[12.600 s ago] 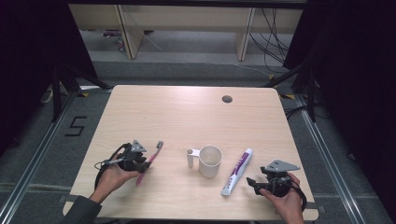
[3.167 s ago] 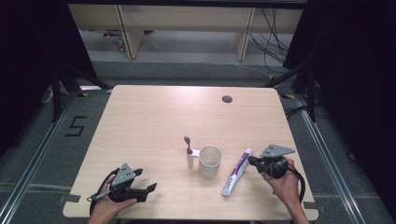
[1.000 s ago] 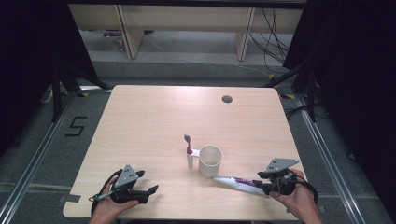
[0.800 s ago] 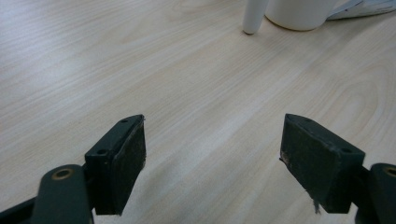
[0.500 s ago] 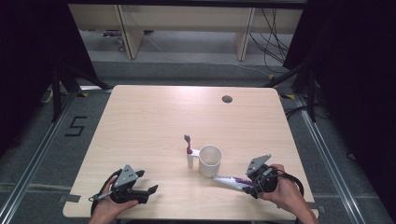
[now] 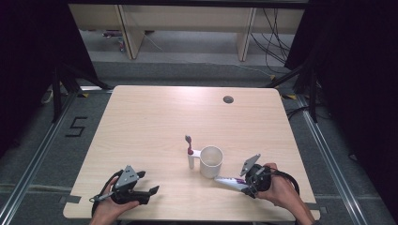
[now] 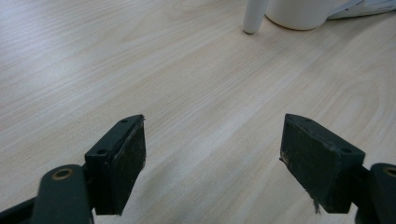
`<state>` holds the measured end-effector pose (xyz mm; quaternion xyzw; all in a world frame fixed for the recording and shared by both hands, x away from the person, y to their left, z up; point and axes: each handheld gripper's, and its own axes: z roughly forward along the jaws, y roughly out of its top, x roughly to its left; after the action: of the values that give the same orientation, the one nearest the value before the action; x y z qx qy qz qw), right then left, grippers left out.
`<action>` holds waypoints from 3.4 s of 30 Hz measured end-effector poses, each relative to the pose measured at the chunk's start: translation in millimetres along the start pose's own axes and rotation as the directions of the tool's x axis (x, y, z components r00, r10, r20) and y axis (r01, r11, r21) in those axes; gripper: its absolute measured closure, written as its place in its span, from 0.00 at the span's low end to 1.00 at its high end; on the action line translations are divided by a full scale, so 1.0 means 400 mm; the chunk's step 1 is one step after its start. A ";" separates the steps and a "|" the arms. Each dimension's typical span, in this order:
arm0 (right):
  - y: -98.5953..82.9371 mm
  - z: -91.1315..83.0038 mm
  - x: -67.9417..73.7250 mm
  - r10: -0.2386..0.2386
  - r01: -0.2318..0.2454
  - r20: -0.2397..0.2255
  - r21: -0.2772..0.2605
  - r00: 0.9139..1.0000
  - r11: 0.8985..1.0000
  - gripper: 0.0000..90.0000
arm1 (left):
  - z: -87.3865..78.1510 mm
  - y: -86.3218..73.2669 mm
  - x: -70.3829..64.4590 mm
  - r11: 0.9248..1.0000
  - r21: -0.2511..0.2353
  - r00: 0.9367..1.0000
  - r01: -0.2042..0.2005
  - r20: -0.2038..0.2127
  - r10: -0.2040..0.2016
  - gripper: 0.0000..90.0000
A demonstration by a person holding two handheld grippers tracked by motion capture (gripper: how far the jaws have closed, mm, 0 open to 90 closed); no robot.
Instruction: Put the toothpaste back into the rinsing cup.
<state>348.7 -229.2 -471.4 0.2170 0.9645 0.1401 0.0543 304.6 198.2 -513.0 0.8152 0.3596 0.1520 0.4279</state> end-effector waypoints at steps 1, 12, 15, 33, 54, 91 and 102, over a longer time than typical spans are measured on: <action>0.003 0.001 0.002 0.007 -0.007 0.004 0.011 1.000 1.000 0.60 | 0.000 -0.001 -0.001 1.000 -0.002 1.000 0.003 -0.003 -0.003 0.24; 0.024 0.011 0.011 -0.052 0.054 -0.021 0.117 0.998 0.992 0.67 | 0.001 0.000 -0.001 1.000 -0.004 1.000 0.000 -0.002 0.000 0.24; 0.023 0.012 0.010 -0.055 0.058 -0.030 0.118 0.998 0.991 0.68 | 0.002 0.000 -0.001 1.000 -0.012 1.000 0.001 0.000 -0.001 0.24; 0.042 0.017 0.041 -0.088 0.097 -0.050 0.209 0.995 0.973 0.83 | 0.004 -0.002 -0.005 1.000 -0.019 1.000 0.017 0.002 -0.017 0.25; -0.016 -0.073 0.064 -0.073 0.073 0.009 -0.053 0.997 0.996 0.85 | 0.003 -0.001 -0.001 1.000 -0.022 1.000 0.019 -0.003 -0.019 0.25; 0.084 -0.171 -0.045 0.185 -0.145 -0.038 -0.779 0.982 0.610 0.85 | 0.001 -0.001 -0.001 1.000 -0.019 1.000 0.015 -0.002 -0.015 0.25; 0.182 -0.156 -0.057 0.157 -0.159 -0.088 -0.832 0.984 0.532 0.85 | -0.003 0.000 0.005 1.000 -0.006 1.000 -0.006 -0.011 0.006 0.25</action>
<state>388.4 -191.4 -389.3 0.2513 0.7579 0.5862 0.1370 305.5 200.4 -512.5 0.8140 0.3591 0.1587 0.4281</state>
